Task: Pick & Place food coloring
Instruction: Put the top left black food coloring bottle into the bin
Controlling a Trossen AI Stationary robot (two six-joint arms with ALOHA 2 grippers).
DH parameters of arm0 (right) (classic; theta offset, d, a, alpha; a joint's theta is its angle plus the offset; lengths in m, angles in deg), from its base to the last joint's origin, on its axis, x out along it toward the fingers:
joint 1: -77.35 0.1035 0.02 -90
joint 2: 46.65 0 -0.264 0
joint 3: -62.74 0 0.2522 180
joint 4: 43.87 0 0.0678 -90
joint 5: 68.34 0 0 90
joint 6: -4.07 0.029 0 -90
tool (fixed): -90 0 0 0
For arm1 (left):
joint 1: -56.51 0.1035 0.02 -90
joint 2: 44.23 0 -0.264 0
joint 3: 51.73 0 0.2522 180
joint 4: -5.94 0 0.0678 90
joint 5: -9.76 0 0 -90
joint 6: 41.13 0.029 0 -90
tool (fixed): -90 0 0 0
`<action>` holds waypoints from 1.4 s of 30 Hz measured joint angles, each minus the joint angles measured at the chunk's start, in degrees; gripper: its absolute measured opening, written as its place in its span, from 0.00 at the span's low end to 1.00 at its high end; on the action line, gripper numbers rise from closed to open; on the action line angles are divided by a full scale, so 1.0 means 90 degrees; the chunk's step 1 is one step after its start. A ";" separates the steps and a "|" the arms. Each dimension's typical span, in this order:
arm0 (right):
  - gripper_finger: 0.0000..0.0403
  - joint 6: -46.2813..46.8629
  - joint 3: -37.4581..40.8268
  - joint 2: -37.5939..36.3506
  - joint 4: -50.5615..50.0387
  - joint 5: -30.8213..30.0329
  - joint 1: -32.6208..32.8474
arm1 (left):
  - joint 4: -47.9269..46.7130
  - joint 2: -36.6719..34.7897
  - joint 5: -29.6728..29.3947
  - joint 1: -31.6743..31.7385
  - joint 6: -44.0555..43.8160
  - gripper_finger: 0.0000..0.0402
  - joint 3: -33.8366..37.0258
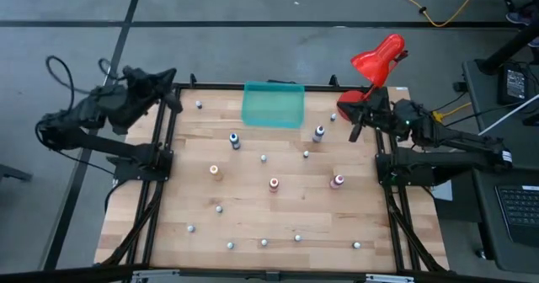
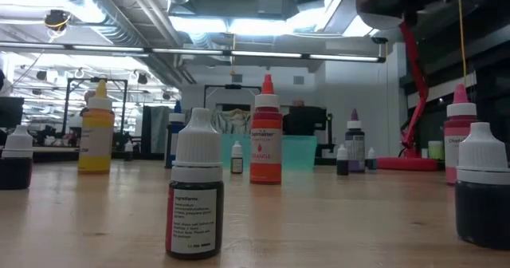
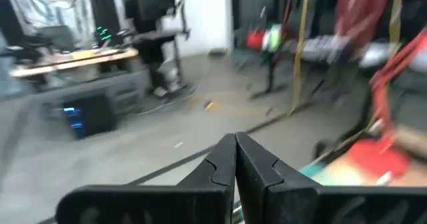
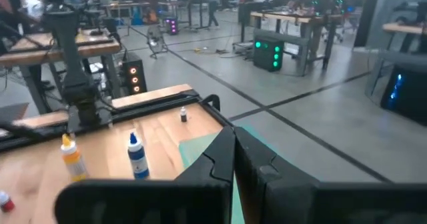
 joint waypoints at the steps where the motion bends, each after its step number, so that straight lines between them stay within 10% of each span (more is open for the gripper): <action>1: 0.03 0.0082 -0.0067 0.0091 0.0003 0.0002 -0.0031 | -0.0462 0.0215 0.0086 0.0159 -0.0055 0.00 -0.0298; 9: 0.03 0.0179 -0.0446 0.0667 -0.0003 0.0014 -0.0072 | -0.2606 0.1096 0.2068 0.2230 0.0186 0.08 -0.1082; 23: 0.03 -0.0020 -0.0561 0.0735 0.0001 0.0180 -0.0070 | -0.2089 0.1873 0.5149 0.5837 0.1718 0.45 0.0541; 42: 0.03 -0.0656 -0.0556 0.0730 -0.0163 0.0846 -0.0070 | -0.1654 0.4003 0.5624 0.6421 0.1043 0.68 0.0984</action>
